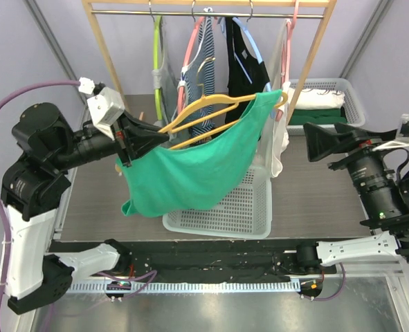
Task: Remove the tank top from the hanger
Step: Pick up the hanger from the clothesline.
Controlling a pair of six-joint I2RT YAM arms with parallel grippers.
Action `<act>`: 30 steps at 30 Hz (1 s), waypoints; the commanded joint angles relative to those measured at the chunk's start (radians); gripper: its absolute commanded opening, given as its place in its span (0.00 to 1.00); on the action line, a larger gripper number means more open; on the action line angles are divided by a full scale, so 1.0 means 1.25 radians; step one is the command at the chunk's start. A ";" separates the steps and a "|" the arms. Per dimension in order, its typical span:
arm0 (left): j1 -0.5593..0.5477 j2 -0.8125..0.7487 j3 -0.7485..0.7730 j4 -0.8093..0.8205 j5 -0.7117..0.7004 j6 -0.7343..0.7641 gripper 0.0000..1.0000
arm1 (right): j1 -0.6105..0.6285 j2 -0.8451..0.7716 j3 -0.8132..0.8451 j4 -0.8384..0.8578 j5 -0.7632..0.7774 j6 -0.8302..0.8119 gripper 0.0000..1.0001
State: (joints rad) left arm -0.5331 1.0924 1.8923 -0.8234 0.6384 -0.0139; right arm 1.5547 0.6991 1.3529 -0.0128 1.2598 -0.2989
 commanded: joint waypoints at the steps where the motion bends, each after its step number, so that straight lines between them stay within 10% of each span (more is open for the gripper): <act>1: -0.089 0.107 0.080 0.065 -0.118 0.123 0.00 | -0.001 0.022 -0.001 -0.052 0.001 0.053 1.00; 8: -0.268 0.164 0.091 0.100 -0.398 0.236 0.00 | -0.001 0.016 -0.029 -0.039 0.018 0.053 1.00; 30: -0.269 0.051 -0.026 -0.003 -0.273 0.199 0.00 | -0.001 0.031 -0.202 0.203 0.076 -0.023 1.00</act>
State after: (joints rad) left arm -0.8703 1.1896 1.8820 -0.8112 0.2413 0.2344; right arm 1.5539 0.6796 1.1072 0.0441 1.3441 -0.2359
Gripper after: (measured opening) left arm 0.136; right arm 0.996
